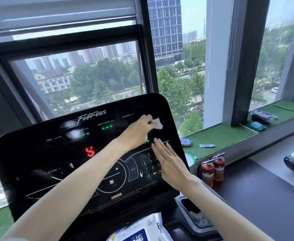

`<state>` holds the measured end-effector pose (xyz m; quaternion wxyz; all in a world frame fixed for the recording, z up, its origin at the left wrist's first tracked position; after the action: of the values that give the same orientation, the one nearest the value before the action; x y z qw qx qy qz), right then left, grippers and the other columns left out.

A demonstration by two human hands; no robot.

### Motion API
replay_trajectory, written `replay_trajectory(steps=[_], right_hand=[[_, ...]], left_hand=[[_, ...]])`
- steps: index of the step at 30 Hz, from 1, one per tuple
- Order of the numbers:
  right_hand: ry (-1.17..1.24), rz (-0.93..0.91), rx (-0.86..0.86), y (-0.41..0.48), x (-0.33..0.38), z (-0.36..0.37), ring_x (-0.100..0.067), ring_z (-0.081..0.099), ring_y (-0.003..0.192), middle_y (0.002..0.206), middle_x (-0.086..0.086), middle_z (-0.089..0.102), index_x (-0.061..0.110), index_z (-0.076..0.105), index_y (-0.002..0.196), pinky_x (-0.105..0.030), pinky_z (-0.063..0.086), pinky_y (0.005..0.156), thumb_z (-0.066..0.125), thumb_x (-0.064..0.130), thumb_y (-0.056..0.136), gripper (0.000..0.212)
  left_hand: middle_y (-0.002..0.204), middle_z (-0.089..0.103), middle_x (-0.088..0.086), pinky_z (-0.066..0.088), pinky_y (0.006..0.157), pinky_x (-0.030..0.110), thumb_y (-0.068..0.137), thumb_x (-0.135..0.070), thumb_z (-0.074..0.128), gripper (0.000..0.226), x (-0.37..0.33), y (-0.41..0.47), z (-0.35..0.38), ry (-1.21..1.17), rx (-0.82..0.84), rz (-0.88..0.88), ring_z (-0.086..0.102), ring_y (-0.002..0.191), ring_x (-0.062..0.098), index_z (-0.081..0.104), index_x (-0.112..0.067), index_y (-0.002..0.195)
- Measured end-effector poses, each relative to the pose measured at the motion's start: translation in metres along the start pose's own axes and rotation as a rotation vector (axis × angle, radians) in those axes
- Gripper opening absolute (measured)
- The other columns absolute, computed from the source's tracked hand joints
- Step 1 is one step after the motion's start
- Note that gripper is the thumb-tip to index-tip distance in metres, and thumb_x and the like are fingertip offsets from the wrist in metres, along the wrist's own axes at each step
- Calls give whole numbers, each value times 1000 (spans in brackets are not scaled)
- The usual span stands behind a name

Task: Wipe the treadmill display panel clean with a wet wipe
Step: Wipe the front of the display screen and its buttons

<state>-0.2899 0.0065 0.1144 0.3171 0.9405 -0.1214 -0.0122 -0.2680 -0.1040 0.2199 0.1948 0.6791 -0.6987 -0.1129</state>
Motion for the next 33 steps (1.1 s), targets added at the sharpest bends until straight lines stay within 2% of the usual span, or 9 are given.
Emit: replay_trajectory(steps=[3,8,12,17,21,25,27,30,33], right_hand=[[-2,63,8,-14,-4,5,-24,25,140,149,-16,31,-1,35,140,-36,17,114,56,-3,67,76],[-3,145,-6,-17,-6,-1,-27,42,131,138,-20,47,-4,49,130,-43,30,109,63,-4,62,69],[14,202,-6,-17,-8,4,-26,44,129,135,-19,49,-4,51,129,-45,29,108,55,-3,65,64],[19,204,17,-17,-8,6,-24,46,128,133,-18,52,-4,54,126,-44,32,107,54,-2,62,64],[9,221,26,-18,-8,10,-25,45,128,134,-18,51,-4,53,126,-35,22,109,41,2,65,63],[-14,209,39,-18,-9,12,-27,46,128,132,-19,53,-5,54,124,-38,21,107,47,2,60,64],[-26,198,34,-18,-9,12,-27,45,129,134,-20,51,-5,53,125,-38,20,107,53,0,60,65],[-62,183,40,-19,-7,14,-28,44,129,135,-21,50,-5,53,126,-40,19,107,63,-2,57,70],[-83,167,39,-18,-7,13,-28,46,127,132,-21,52,-6,55,124,-40,26,109,66,-1,54,71]], left_hand=[[98,42,2,40,81,24,82,17,45,51,26,-3,-17,-85,-287,-350,33,92,10,57,-9,125],[100,44,3,45,74,25,79,16,48,50,-18,-22,16,-51,34,48,38,89,12,58,-10,121],[98,41,2,38,81,20,80,18,46,51,16,-14,-1,-114,-241,-343,34,91,9,58,-5,124],[103,45,6,46,72,27,78,15,47,54,-29,-23,20,-48,32,43,42,97,19,55,-10,125],[101,46,7,47,81,34,75,20,48,56,4,-16,3,-138,-238,-358,43,95,21,58,-7,123],[105,46,5,48,75,28,74,18,48,60,-33,-29,25,-46,41,50,42,100,20,56,-13,124],[103,45,4,47,71,26,75,18,49,58,-21,-25,19,-63,-5,-18,41,97,17,57,-12,123],[102,45,6,45,80,25,76,19,49,56,0,-23,12,-131,-254,-348,41,96,17,57,-6,125],[108,45,7,50,77,31,75,16,49,56,-36,-27,30,-54,-57,-104,43,101,20,53,-8,126]])
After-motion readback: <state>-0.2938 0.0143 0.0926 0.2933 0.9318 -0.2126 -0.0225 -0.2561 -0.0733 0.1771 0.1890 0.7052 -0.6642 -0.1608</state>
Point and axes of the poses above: each hand's wrist, its own y-axis towards the middle knuckle, its own z-axis out of the palm, x = y × z, the point moved 5 cm from there along y, towards the middle knuckle
